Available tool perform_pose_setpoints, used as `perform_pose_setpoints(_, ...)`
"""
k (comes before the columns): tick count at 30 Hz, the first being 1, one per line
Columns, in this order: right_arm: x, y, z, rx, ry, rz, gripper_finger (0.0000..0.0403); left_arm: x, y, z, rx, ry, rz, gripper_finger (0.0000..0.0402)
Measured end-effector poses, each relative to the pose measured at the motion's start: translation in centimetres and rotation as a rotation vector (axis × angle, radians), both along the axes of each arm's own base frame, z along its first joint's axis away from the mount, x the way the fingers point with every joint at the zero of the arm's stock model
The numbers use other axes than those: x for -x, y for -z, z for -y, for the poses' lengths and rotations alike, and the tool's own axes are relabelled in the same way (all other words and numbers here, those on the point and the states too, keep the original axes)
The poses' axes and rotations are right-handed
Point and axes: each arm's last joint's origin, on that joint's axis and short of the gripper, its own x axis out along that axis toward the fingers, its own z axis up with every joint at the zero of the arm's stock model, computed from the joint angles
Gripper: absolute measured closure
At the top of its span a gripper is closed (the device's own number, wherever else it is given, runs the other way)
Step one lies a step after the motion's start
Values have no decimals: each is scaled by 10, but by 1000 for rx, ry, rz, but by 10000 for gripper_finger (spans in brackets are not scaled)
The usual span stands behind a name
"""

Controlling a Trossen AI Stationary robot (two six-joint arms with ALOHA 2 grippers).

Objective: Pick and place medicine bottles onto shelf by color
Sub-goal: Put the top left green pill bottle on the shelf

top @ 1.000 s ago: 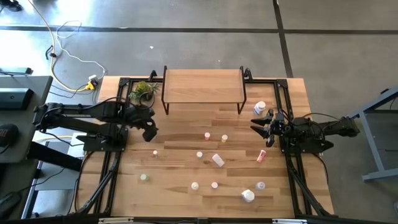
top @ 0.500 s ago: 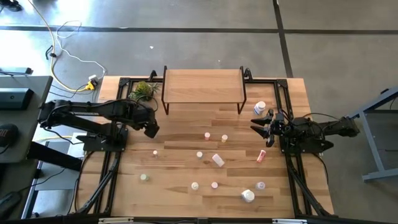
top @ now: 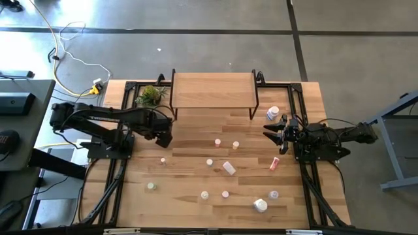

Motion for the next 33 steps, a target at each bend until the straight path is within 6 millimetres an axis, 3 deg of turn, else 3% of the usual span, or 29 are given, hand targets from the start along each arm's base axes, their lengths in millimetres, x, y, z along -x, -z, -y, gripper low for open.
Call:
perform_pose_setpoints(18, 0, 0, 0, 0, 0, 0, 247, -22, 27, 6, -13, 54, -97, 143)
perform_pose_setpoints(33, 0, 0, 0, 0, 0, 0, 247, -26, 32, 5, -35, 91, -91, 200)
